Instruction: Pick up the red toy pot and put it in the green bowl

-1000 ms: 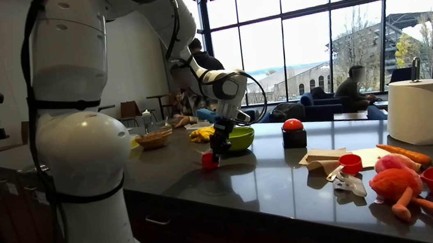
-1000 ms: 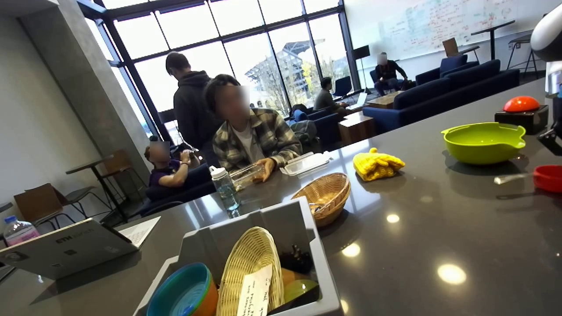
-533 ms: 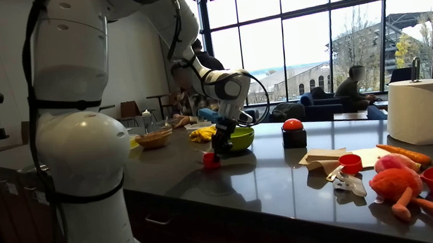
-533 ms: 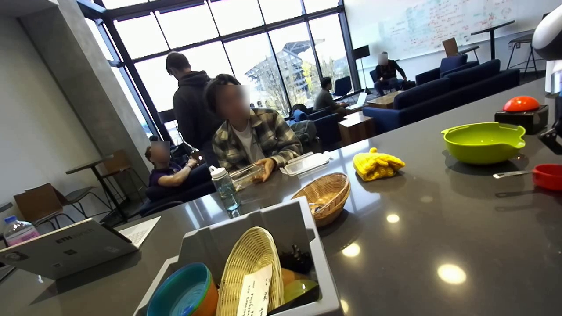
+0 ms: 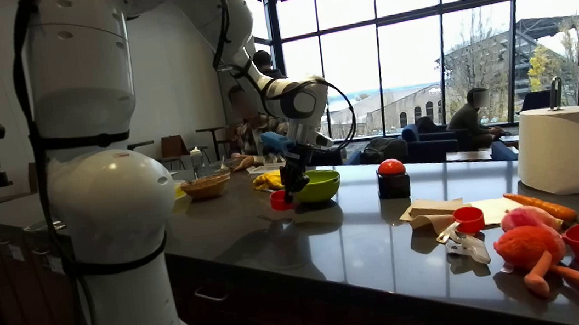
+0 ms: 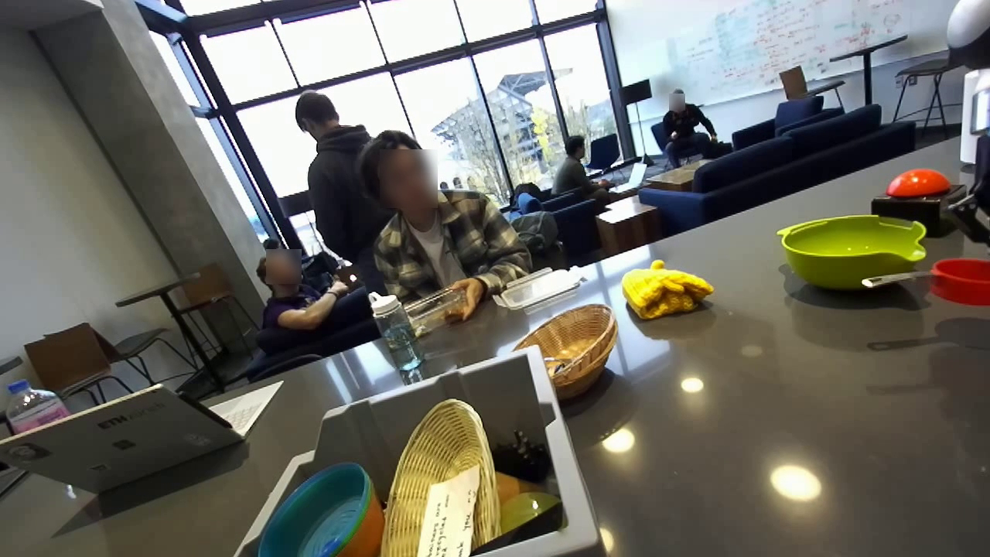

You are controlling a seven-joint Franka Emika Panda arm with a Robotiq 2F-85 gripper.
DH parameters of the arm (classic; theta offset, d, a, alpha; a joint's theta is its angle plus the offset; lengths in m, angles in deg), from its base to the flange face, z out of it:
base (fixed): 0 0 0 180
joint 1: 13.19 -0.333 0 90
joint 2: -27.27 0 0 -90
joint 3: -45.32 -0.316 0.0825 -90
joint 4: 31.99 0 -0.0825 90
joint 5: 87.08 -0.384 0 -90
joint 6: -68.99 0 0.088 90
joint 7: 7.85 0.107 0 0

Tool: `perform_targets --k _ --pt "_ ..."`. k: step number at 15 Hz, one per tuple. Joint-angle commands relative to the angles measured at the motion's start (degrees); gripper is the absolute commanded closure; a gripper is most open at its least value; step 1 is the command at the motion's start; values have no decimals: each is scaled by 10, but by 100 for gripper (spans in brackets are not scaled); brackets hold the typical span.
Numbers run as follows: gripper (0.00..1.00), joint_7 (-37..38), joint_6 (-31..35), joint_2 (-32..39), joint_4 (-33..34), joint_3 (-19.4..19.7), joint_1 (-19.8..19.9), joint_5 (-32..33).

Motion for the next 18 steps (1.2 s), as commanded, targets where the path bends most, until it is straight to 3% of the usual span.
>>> perform_targets --k 1,6,13,18 --pt "99 7 13 -77 -38 2 -4 29" --pt "99 10 14 -98 13 -12 -14 75" --pt "99 27 -20 -37 165 -34 -32 158" --pt "99 41 -36 23 238 -26 -34 173"
